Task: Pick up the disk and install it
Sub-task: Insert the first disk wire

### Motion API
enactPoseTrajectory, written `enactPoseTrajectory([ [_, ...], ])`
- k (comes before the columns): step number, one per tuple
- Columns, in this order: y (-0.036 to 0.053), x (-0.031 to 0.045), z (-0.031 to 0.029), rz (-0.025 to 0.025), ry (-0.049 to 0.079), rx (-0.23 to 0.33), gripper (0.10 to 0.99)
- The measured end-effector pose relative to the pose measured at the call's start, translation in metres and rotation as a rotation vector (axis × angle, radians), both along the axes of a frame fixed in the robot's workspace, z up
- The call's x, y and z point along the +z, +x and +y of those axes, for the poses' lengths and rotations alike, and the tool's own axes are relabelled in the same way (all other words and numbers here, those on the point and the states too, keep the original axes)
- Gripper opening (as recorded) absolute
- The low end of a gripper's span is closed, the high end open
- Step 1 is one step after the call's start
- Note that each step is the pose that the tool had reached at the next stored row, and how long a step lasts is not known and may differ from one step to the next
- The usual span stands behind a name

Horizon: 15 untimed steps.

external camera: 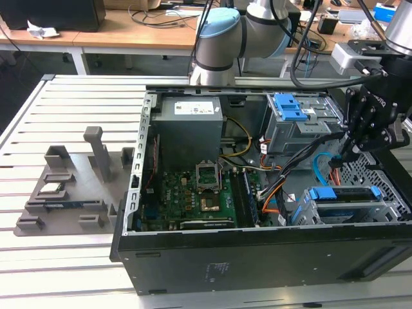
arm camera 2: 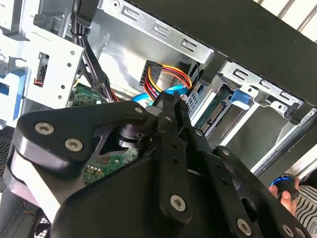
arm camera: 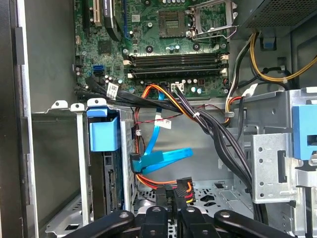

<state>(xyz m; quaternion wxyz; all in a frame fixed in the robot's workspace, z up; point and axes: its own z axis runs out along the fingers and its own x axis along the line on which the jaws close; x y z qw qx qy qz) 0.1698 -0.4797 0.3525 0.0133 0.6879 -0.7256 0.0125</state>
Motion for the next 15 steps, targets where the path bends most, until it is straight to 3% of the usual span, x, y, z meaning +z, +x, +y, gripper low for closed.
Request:
enactPoseTrajectory([
  [2,0.0000,-0.0001,-0.0003,0.0000,0.000,0.000,0.169],
  [3,0.0000,0.0000,-0.0040,0.0000,0.000,0.000,0.169],
  [8,0.0000,-0.0001,-0.0315,0.0000,0.000,0.000,0.169],
  [9,0.0000,-0.0001,-0.0417,0.0000,-0.001,0.000,0.169],
  [11,0.0000,-0.0003,-0.0458,0.0000,-0.004,0.000,0.169],
  [15,0.0022,-0.0008,-0.0461,0.0000,-0.005,0.000,0.169],
])
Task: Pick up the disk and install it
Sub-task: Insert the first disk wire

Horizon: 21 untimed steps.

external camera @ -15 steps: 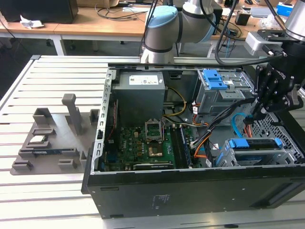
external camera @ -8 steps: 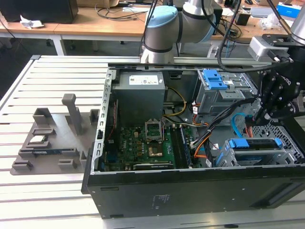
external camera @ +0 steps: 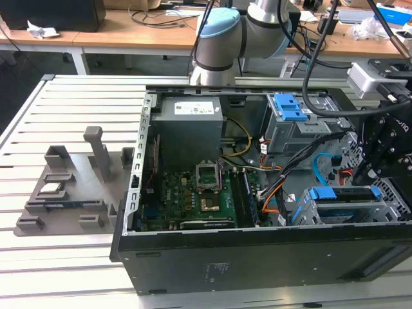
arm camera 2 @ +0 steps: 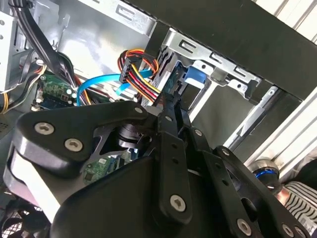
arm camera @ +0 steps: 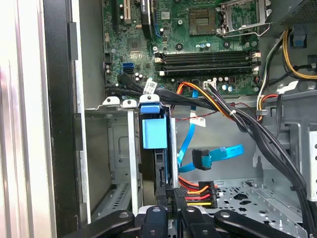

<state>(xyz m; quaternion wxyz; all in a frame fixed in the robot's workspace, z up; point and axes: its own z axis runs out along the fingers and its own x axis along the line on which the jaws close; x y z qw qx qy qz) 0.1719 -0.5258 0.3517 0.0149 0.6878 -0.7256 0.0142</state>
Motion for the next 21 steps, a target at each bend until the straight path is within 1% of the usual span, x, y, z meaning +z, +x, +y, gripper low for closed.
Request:
enactPoseTrajectory([
  [5,0.0009,-0.0035,-0.0019,0.0000,0.000,0.000,0.169],
  [10,0.0010,-0.0070,-0.0018,0.0000,0.000,0.000,0.169],
  [21,0.0025,-0.0111,-0.0019,0.0000,0.000,0.000,0.169],
])
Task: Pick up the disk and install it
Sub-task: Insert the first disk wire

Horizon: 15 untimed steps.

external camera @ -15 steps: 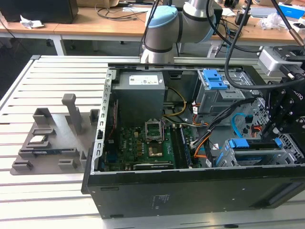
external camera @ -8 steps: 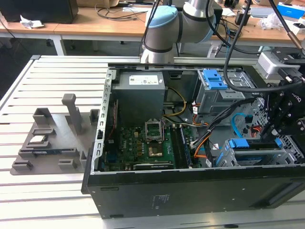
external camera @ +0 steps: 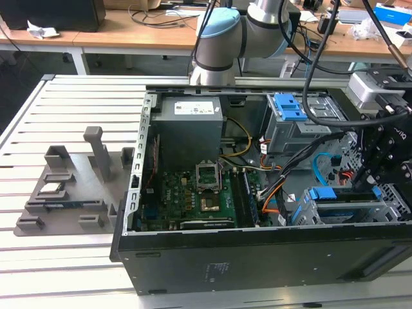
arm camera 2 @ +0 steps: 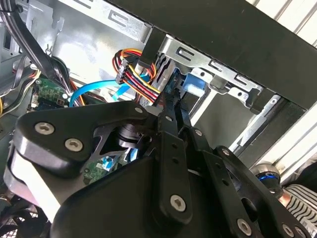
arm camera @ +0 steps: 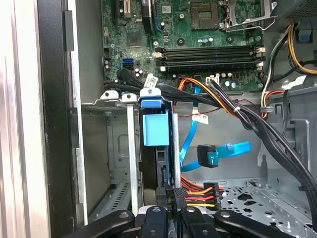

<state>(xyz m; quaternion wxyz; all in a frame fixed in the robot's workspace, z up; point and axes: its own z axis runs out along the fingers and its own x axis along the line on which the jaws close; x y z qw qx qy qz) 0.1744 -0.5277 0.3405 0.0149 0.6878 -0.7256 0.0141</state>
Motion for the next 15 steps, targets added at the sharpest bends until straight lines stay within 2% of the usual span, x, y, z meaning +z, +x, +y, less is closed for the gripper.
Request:
enactPoseTrajectory([
  [4,0.0000,-0.0049,-0.0022,0.0000,-0.001,0.000,0.169],
  [9,0.0000,-0.0057,-0.0027,0.0000,0.001,0.000,0.169],
  [10,0.0000,-0.0059,-0.0028,0.0001,0.001,0.000,0.180],
  [11,0.0000,-0.0054,-0.0028,0.0000,0.000,0.000,0.247],
  [12,0.0000,-0.0044,-0.0029,0.0000,-0.001,0.000,0.247],
  [13,0.0000,-0.0002,-0.0027,0.0000,0.000,0.000,0.247],
  [15,-0.0001,0.0142,-0.0012,-0.0001,0.000,0.000,0.247],
])
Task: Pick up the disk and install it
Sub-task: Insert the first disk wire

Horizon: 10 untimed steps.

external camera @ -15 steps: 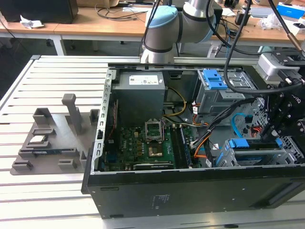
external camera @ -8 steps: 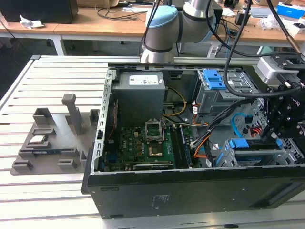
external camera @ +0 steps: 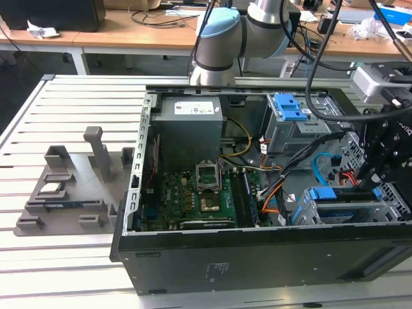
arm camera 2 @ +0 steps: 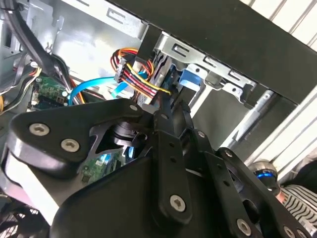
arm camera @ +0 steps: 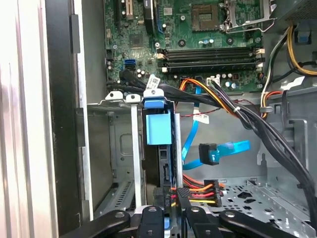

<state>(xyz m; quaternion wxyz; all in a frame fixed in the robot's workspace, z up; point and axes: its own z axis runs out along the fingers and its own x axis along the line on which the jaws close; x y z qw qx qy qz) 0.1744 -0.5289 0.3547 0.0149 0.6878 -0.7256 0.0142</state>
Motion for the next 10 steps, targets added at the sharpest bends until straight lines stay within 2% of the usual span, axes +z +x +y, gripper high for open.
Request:
enactPoseTrajectory([
  [4,0.0001,0.0149,0.0041,0.0000,-0.001,0.000,0.227],
  [6,0.0001,0.0225,0.0054,0.0000,0.000,0.000,0.106],
  [10,0.0001,0.0330,0.0061,0.0000,0.000,0.000,0.106],
])
